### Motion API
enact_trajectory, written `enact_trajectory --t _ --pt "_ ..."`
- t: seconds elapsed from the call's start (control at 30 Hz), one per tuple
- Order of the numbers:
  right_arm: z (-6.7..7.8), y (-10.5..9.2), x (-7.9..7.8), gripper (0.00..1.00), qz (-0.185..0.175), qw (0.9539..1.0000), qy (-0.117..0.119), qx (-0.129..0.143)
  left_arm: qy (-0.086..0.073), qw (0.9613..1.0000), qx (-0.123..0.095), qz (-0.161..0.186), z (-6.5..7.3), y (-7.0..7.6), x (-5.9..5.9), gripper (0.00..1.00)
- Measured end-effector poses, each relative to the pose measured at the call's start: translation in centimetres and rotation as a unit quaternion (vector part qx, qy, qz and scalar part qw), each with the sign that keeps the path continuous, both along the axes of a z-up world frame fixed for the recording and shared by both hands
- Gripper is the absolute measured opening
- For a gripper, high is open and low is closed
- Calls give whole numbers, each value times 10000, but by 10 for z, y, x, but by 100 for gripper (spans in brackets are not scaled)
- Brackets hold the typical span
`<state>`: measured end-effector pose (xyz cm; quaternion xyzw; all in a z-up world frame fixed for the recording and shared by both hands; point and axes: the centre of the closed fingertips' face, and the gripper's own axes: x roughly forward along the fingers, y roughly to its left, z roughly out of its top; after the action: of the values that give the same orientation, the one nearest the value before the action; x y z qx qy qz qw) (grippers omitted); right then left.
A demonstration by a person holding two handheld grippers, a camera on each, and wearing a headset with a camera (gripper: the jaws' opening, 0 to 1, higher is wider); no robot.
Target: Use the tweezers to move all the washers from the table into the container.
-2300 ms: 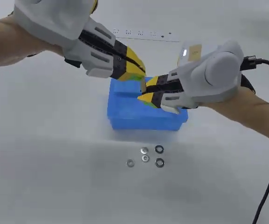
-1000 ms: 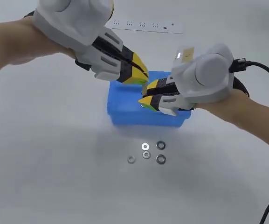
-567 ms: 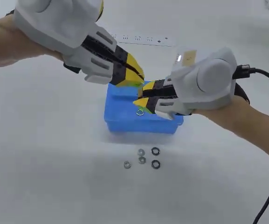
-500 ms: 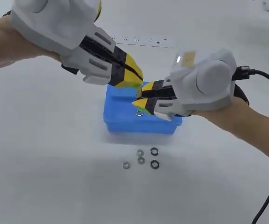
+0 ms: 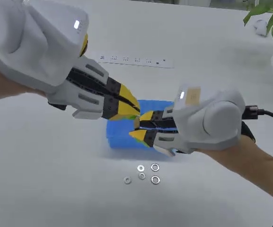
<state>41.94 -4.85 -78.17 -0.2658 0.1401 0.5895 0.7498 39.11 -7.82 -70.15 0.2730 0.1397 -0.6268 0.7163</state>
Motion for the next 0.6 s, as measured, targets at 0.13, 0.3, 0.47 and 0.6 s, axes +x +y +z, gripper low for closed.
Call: enact_trajectory --t 0.13,0.3,0.47,0.6 --pt "-1 0 -11 12 -12 10000 28 12 24 10000 0 -42 -1 -1 -12 5" --pt "-8 2 -29 12 95 9999 113 -45 115 9998 104 -160 -7 -3 -28 5" --pt "-19 2 -44 12 158 9996 213 -121 220 9993 208 -224 -18 -5 -41 5" --pt "-26 2 -52 12 181 9993 296 -153 303 9991 218 -197 -25 -4 -47 5"
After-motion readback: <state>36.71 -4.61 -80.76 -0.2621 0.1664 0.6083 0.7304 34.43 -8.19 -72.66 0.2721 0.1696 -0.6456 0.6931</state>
